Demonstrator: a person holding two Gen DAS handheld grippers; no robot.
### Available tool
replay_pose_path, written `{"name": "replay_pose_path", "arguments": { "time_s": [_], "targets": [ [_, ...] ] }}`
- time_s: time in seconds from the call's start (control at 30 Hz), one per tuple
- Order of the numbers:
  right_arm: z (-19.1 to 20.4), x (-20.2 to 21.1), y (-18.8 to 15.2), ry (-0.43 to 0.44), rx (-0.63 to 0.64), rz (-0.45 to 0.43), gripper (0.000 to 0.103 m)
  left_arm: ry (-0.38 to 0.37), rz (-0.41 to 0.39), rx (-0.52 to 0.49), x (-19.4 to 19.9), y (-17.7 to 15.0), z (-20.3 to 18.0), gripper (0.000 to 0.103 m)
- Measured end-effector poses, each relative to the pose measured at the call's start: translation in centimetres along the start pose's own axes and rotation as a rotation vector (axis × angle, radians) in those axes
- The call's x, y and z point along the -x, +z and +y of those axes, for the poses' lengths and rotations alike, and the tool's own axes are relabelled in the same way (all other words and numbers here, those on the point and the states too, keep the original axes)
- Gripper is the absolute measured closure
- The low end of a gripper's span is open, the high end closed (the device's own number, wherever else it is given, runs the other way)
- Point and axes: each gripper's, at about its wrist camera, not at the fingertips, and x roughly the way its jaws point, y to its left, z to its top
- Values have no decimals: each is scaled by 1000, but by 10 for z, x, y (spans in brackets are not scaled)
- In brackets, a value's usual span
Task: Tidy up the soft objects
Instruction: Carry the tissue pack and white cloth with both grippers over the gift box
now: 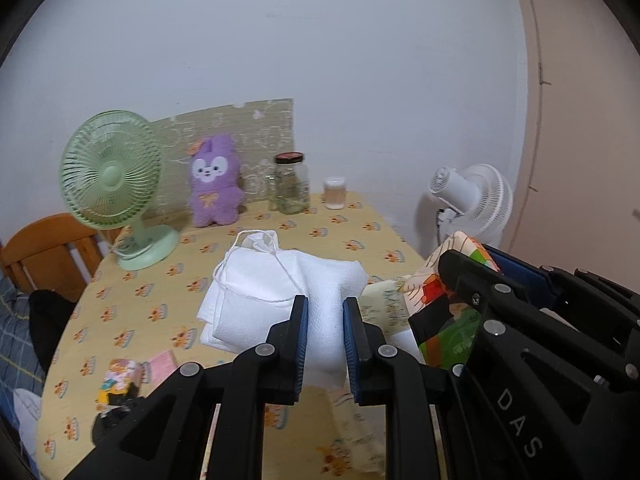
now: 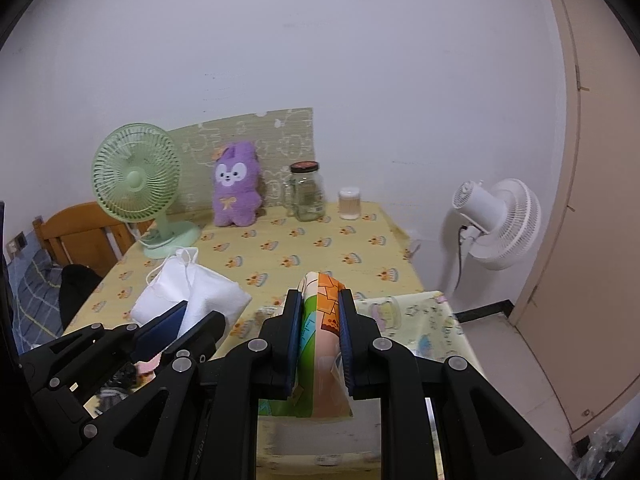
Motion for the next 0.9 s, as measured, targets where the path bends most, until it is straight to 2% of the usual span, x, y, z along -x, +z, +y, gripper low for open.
{"name": "replay_pose_path", "arguments": {
  "time_s": [0.3,0.6,0.77,0.87,0.9],
  "targets": [
    [-34,-8,-7,-90,-20,7,83,-61,29,-49,-25,2,-30,88],
    [-60,-23,-20,-132,-43,39,83,-124,103,-74,-53,-6,-51,84],
    [-68,-38,-29,-136,-64,72,83,-124,148,-105,-69,-11,-58,77],
    [-72,-47,-33,-139,-76,93,83,-138,190,-110,-78,-15,-60,62],
    [-73,-49,-34,-141,-79,98,83,-151,205,-111,-79,-16,-61,60]
  ]
}}
